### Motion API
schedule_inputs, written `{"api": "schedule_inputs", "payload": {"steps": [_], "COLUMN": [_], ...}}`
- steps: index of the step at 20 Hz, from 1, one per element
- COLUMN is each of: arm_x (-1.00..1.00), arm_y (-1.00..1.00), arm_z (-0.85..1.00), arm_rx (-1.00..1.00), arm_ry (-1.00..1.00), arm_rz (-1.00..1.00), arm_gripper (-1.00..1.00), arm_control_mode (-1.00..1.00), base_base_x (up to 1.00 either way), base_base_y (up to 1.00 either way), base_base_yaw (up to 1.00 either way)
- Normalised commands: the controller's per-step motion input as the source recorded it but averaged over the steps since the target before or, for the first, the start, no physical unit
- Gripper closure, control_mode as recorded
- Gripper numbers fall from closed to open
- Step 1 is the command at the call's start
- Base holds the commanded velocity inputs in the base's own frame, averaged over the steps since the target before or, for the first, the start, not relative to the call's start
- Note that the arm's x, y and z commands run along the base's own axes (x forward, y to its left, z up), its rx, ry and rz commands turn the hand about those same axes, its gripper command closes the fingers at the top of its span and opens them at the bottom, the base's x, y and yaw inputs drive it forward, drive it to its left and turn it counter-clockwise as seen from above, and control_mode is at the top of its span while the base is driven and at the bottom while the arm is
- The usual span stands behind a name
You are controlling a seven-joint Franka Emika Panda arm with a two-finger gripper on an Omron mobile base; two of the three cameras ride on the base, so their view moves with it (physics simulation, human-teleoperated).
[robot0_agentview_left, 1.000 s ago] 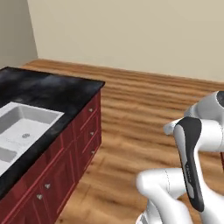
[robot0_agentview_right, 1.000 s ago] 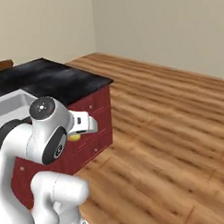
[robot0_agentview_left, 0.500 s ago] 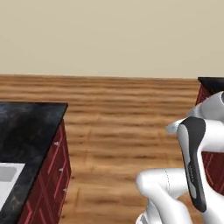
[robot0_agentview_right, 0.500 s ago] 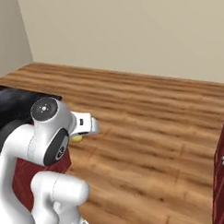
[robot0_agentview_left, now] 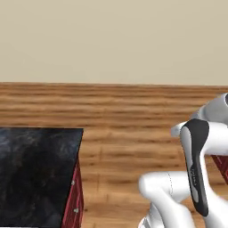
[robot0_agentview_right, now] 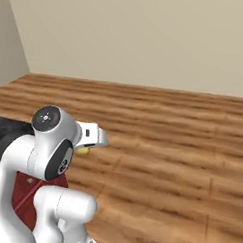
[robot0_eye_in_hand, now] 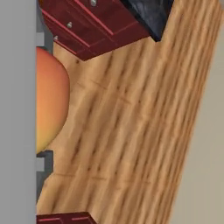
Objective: Retrieve the tangerine and mango from the fridge and place them into the bowl on the dining table.
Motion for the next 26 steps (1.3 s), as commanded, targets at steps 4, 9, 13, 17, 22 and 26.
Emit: {"api": "schedule_inputs", "payload": {"steps": [4, 9, 13, 17, 22, 26], "arm_x": [0.0, 0.0, 0.0, 0.0, 0.0, 0.0], "arm_y": [0.0, 0.0, 0.0, 0.0, 0.0, 0.0], "arm_z": [0.0, 0.0, 0.0, 0.0, 0.0, 0.0], "arm_rx": [0.0, 0.0, 0.0, 0.0, 0.0, 0.0], "arm_ry": [0.0, 0.0, 0.0, 0.0, 0.0, 0.0], "arm_rz": [0.0, 0.0, 0.0, 0.0, 0.0, 0.0], "arm_gripper": [1.0, 1.0, 1.0, 1.0, 1.0, 1.0], "arm_control_mode": [1.0, 1.0, 1.0, 1.0, 1.0, 1.0], "base_base_x": [1.0, 1.0, 1.0, 1.0, 1.0, 1.0], "base_base_y": [-0.37, -0.19, -0.3, -0.32, -0.24, -0.19], "base_base_yaw": [0.22, 0.31, 0.44, 0.62, 0.72, 0.64]}}
